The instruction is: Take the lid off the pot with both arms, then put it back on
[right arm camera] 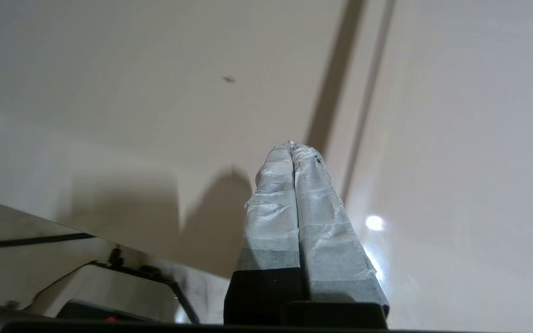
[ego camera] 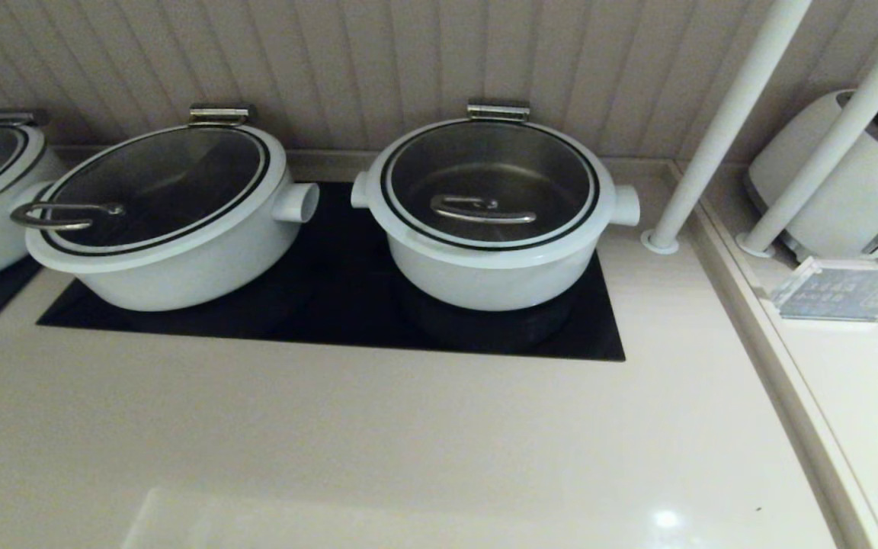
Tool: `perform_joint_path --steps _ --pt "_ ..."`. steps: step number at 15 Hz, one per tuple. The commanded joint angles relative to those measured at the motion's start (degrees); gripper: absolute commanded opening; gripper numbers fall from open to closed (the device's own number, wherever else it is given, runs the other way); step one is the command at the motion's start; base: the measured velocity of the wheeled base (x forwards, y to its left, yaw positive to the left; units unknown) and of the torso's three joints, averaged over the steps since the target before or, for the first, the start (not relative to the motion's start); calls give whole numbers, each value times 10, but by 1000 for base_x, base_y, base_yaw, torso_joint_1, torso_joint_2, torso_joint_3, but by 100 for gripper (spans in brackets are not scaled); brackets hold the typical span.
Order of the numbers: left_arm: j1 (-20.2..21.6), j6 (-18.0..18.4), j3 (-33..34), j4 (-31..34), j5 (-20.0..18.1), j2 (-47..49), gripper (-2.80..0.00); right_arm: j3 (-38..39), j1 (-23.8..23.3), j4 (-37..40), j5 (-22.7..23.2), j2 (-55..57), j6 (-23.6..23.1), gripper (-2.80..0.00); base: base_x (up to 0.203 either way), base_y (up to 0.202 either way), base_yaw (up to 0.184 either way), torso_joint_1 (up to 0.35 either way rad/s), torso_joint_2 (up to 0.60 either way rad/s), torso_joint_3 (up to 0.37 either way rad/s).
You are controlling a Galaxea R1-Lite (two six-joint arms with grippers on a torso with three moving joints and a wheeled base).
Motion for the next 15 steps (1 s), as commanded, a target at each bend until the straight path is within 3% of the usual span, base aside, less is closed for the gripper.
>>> perform_joint_path --steps 1,5,15 --pt "0 0 0 0 0 0 -280 -3 -12 19 -13 -73 0 -280 0 0 0 0 0 0" --pt "0 0 0 0 0 0 -280 -3 -24 38 -22 -162 34 -280 0 0 0 0 0 0" --pt "0 0 0 0 0 0 -280 -2 -24 37 -27 -163 56 -280 0 0 0 0 0 0"
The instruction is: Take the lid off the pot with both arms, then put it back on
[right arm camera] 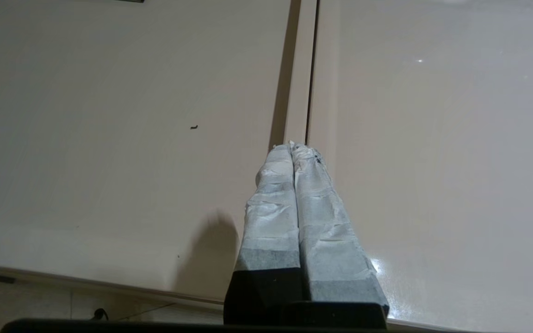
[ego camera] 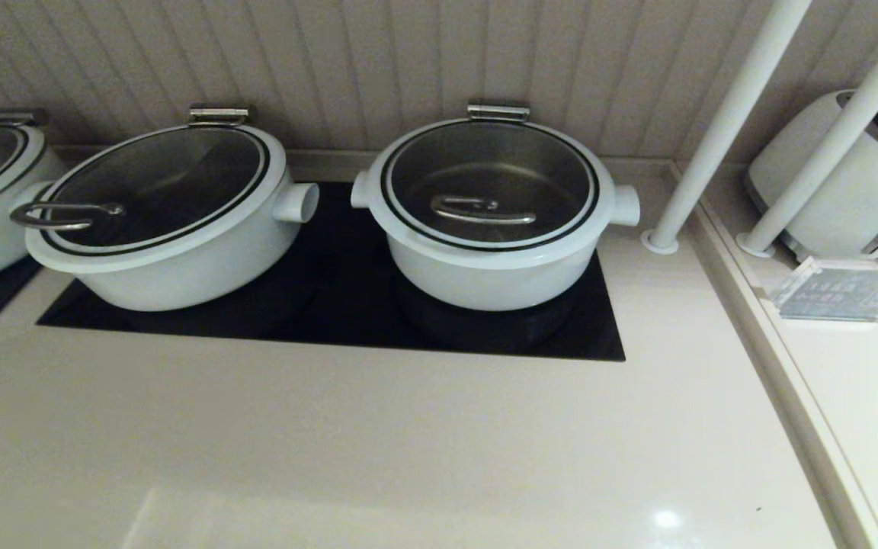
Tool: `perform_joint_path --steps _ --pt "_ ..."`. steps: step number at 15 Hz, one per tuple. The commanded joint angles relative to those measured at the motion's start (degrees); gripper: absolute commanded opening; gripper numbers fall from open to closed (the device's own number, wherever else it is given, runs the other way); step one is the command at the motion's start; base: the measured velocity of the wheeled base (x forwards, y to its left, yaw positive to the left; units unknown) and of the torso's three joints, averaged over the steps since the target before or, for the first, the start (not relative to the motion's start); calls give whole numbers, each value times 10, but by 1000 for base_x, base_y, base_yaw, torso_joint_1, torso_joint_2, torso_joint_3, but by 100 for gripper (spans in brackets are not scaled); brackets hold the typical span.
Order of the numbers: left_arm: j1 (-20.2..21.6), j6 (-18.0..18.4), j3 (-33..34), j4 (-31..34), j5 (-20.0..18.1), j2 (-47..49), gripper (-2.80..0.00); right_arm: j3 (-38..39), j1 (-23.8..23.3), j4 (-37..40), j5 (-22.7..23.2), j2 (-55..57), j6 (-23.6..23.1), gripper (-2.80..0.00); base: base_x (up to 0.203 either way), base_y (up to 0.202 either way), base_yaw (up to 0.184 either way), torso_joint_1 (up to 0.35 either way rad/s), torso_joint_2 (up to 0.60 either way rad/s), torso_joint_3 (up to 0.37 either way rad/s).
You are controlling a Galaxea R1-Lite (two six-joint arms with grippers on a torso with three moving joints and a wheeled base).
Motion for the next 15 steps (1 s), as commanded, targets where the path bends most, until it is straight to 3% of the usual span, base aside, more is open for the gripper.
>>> perform_joint_path --steps 1,15 --pt "0 0 0 0 0 0 -280 1 0 0 1 1 -6 -280 0 0 0 0 0 0" --pt "0 0 0 0 0 0 -280 0 0 0 0 1 5 -280 0 0 0 0 0 0"
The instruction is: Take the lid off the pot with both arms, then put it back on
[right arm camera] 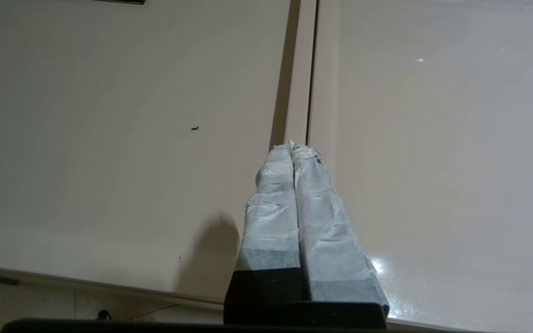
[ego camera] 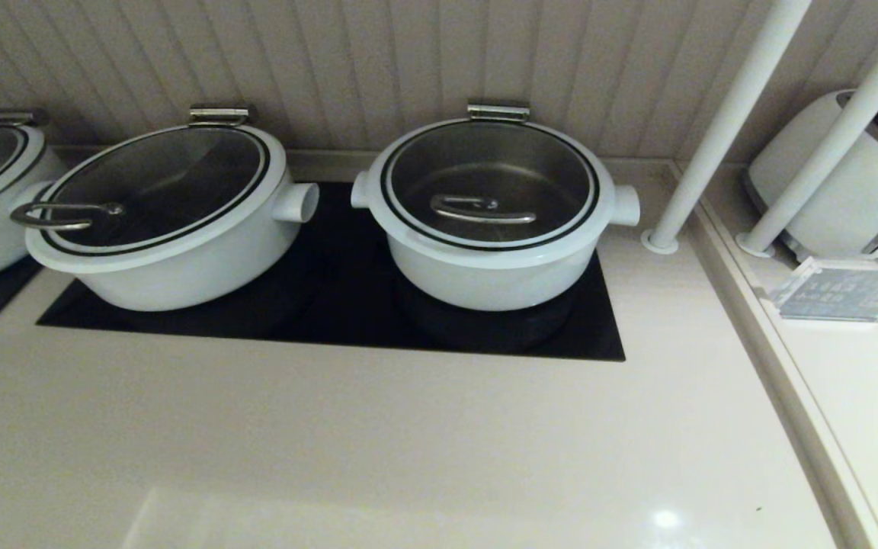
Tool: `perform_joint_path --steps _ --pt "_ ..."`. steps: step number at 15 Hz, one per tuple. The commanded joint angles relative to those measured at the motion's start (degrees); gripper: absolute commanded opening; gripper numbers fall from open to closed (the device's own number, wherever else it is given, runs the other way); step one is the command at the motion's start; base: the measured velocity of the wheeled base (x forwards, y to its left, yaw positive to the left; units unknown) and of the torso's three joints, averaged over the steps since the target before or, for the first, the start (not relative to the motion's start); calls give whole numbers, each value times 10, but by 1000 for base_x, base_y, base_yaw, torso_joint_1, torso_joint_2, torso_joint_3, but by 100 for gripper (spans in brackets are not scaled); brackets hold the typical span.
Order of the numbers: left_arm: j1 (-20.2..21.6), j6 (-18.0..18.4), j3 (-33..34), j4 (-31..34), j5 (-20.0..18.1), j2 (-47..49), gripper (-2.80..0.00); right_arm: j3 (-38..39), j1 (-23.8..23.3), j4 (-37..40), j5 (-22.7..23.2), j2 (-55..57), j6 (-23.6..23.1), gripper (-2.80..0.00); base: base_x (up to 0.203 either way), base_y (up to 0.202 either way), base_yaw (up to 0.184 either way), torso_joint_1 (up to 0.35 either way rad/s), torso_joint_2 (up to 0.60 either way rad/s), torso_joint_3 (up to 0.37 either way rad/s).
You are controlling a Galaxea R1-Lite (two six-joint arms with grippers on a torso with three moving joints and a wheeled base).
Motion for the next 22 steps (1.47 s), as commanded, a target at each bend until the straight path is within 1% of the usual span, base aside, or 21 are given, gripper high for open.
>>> perform_joint_path --steps 1,9,12,22 --pt "0 0 0 0 0 0 -280 0 0 1 1 1 0 -280 0 0 0 0 0 0" --pt "0 0 0 0 0 0 -280 0 0 1 1 1 -5 -280 0 0 0 0 0 0" --pt "0 0 0 0 0 0 -280 0 0 1 0 1 1 -280 0 0 0 0 0 0" --pt "0 0 0 0 0 0 -280 0 0 1 -1 1 0 -280 0 0 0 0 0 0"
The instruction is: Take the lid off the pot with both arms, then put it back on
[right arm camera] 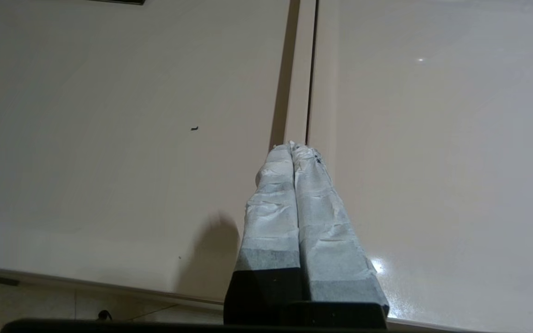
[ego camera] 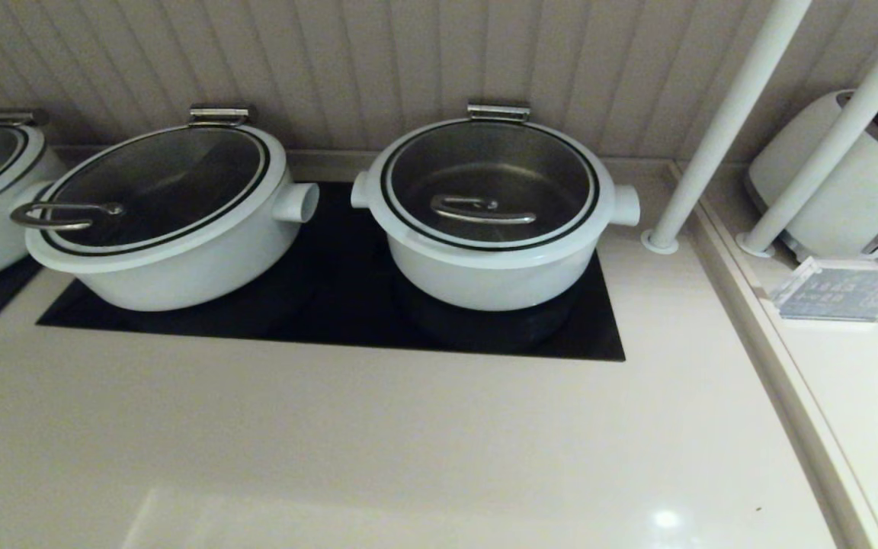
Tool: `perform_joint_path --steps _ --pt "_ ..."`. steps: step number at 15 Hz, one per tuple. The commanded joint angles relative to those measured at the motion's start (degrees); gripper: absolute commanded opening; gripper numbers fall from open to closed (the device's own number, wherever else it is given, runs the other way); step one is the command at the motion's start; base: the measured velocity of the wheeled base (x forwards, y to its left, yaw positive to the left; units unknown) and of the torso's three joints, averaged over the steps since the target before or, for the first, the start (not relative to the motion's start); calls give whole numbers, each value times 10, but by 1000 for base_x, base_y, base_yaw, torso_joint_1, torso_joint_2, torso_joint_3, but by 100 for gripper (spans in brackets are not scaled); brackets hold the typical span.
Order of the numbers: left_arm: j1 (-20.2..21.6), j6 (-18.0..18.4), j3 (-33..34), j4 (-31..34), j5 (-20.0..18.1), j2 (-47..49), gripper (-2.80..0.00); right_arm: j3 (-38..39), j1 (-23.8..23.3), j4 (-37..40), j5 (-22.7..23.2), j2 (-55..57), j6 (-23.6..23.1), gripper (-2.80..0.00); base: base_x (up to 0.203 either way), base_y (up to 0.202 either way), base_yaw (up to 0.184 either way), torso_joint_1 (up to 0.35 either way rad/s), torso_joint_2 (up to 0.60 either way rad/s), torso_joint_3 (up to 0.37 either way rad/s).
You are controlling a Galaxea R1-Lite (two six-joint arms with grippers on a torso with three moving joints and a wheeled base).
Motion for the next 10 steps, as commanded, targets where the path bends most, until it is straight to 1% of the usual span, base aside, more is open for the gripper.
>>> perform_joint_path --steps 1,3,10 --pt "0 0 0 0 0 0 -280 1 0 -1 -3 1 -2 -280 0 0 0 0 0 0" --pt "0 0 0 0 0 0 -280 2 0 -1 -17 1 -4 -280 0 0 0 0 0 0" --pt "0 0 0 0 0 0 -280 1 0 -1 -16 1 5 -280 0 0 0 0 0 0"
